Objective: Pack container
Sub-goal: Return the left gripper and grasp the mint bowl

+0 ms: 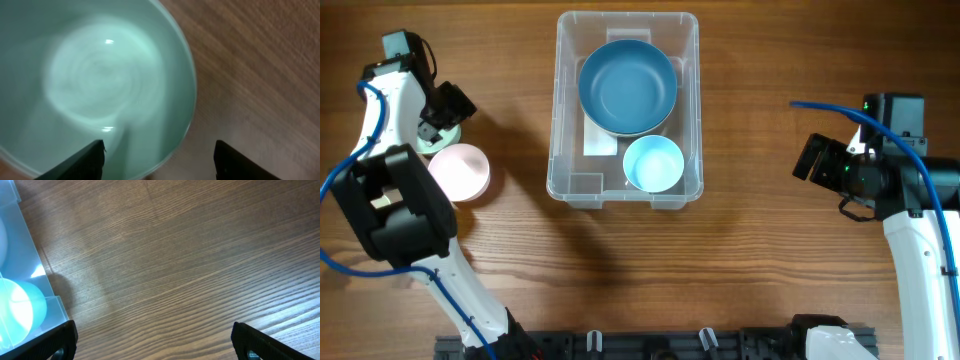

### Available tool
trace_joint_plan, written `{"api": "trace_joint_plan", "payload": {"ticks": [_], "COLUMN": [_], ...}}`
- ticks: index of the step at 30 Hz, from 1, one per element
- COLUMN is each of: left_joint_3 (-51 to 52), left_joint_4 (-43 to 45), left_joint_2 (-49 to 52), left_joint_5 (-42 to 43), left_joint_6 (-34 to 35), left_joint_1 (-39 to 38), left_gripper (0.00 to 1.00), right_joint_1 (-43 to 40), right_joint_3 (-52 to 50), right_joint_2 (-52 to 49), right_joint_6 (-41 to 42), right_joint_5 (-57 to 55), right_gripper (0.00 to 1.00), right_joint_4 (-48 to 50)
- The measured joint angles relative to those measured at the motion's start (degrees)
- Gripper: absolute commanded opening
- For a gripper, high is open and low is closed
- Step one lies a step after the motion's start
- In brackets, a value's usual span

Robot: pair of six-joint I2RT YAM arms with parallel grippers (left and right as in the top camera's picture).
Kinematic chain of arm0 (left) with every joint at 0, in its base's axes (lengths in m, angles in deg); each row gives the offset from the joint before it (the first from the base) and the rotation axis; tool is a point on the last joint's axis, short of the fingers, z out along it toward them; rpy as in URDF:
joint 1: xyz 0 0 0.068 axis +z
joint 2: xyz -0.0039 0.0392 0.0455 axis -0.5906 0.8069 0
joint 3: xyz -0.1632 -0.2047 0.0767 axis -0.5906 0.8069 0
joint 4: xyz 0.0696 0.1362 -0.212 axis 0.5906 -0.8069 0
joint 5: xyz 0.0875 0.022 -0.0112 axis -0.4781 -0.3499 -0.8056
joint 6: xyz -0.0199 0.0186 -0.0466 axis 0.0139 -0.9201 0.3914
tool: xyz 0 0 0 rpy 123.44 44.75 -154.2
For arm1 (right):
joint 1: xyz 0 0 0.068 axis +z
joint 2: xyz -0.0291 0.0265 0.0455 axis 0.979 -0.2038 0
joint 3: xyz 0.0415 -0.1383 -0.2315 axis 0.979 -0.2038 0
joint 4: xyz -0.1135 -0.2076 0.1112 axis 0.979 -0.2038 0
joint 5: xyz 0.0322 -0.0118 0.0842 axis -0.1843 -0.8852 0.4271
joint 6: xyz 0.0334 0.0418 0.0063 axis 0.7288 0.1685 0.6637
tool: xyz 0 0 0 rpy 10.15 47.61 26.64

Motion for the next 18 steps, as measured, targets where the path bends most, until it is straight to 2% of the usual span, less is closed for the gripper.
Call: {"api": "trace_joint_plan", "payload": {"ticks": [3,5,7,12,14,18], "left_joint_3": [0.02,0.02,0.02,0.02,0.02,0.02], "left_joint_4": [4.37,6.08,7.58,9.88,10.23,10.29], "left_joint_2": [1.36,1.84,2.19,3.02,3.06,3.80], "left_joint_5": [0.52,0.66,0.61,0.44,-0.09,-0.50], "left_joint_6": [0.13,0.04,0.20,0.17,0.17,0.22], "left_joint_1": [0.00,0.00,-0.04,-0.66,-0.70,-0.70], "left_gripper": [0.51,0.48,0.36,0.27,0.18,0.11], "right_joint_1": [0.00,0.00,0.00,0.00,0.00,0.00], "right_joint_3": [0.00,0.00,0.00,0.00,0.00,0.00], "right_joint_2": [0.00,0.00,0.00,0.00,0.00,0.00], "right_joint_6": [-0.42,-0.44,-0.44,-0.46,-0.48,-0.85], "right_joint_5": [0.00,0.00,0.00,0.00,0.00,-0.02], "right_gripper": [1.00,1.00,1.00,1.00,1.00,1.00], "right_joint_4": [0.17,0.22,0.24,0.42,0.44,0.44]}}
